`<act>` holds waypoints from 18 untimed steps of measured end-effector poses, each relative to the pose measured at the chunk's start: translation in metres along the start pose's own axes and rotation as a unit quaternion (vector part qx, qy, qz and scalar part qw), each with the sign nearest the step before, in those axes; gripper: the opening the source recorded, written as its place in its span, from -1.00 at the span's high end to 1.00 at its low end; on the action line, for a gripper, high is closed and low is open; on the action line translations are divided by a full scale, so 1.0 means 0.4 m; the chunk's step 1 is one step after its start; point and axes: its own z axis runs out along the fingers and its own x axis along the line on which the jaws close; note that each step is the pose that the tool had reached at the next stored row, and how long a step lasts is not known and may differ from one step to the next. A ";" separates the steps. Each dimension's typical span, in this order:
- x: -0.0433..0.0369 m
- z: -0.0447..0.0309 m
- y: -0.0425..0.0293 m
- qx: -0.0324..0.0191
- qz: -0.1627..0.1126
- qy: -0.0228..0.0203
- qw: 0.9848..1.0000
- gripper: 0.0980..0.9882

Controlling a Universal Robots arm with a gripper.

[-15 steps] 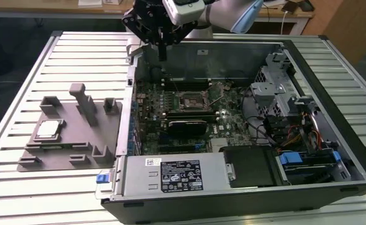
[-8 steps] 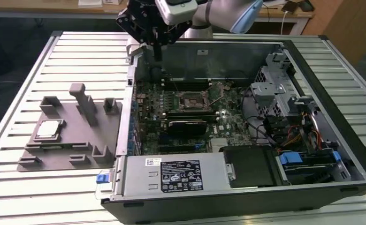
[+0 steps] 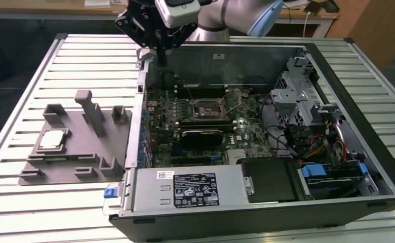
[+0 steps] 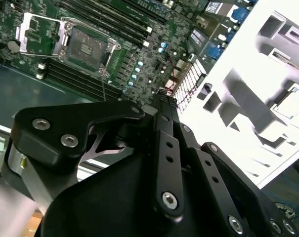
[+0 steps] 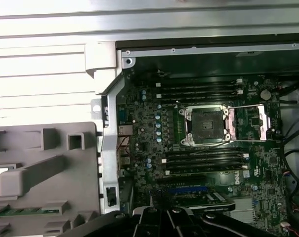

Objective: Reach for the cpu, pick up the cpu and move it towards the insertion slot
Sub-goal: 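Reach for the cpu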

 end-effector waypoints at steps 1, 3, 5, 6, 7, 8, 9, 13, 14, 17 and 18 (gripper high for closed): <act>0.005 0.000 0.000 0.000 0.000 0.000 1.000 0.98; 0.015 0.001 -0.001 0.000 0.000 0.000 1.000 0.98; 0.025 0.001 -0.002 0.000 0.000 0.000 1.000 0.98; 0.030 0.002 -0.002 0.000 0.000 0.000 1.000 0.98; 0.035 0.002 -0.003 0.000 0.000 0.000 1.000 0.98; 0.040 0.002 -0.003 0.000 0.000 0.000 1.000 0.98; 0.045 0.003 -0.004 0.000 0.000 0.000 1.000 0.98; 0.069 0.005 -0.006 0.000 0.000 0.000 1.000 0.98; 0.076 0.006 -0.006 0.000 0.000 0.000 1.000 0.98; 0.092 0.009 -0.008 0.000 0.001 0.000 1.000 0.98; 0.098 0.010 -0.008 0.000 0.000 0.000 1.000 0.98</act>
